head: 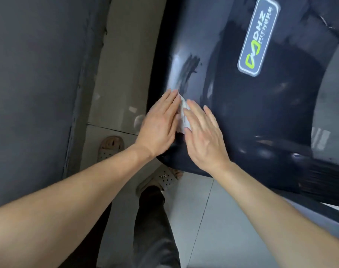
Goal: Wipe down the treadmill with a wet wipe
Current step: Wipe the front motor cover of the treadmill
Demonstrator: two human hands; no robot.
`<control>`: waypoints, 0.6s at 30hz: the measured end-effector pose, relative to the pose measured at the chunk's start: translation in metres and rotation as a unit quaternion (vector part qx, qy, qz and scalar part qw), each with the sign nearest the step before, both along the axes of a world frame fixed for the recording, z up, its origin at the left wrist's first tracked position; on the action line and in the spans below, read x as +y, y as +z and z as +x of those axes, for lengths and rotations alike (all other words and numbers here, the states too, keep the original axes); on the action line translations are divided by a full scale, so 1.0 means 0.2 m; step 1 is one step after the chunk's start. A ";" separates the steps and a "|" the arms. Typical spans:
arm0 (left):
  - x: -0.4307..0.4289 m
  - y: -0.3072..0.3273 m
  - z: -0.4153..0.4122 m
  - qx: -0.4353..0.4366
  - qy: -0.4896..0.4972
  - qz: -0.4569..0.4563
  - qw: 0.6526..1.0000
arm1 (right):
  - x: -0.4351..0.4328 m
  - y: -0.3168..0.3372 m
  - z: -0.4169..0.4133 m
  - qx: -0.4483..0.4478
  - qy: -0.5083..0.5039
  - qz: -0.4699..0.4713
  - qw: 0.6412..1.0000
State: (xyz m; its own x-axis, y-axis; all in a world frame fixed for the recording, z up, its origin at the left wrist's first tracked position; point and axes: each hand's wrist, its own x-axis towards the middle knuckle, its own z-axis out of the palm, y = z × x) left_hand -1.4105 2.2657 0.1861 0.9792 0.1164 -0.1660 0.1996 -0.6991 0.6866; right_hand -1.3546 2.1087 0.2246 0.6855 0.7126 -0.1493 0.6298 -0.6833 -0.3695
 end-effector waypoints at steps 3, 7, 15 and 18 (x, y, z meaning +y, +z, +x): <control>-0.08 -0.05 -0.13 0.043 -0.027 0.056 0.997 | -0.16 0.07 0.00 0.028 -0.177 0.073 0.981; -0.21 -0.01 -0.19 0.010 -0.212 0.174 0.961 | -0.40 0.03 -0.05 0.064 -0.247 0.012 0.967; 0.17 -0.01 0.50 0.114 -0.069 0.243 0.961 | -0.34 -0.05 -0.12 0.028 -0.276 -0.014 0.961; 0.01 0.00 0.23 0.012 -0.310 0.266 0.913 | -0.32 -0.04 -0.09 0.023 -0.319 0.011 0.948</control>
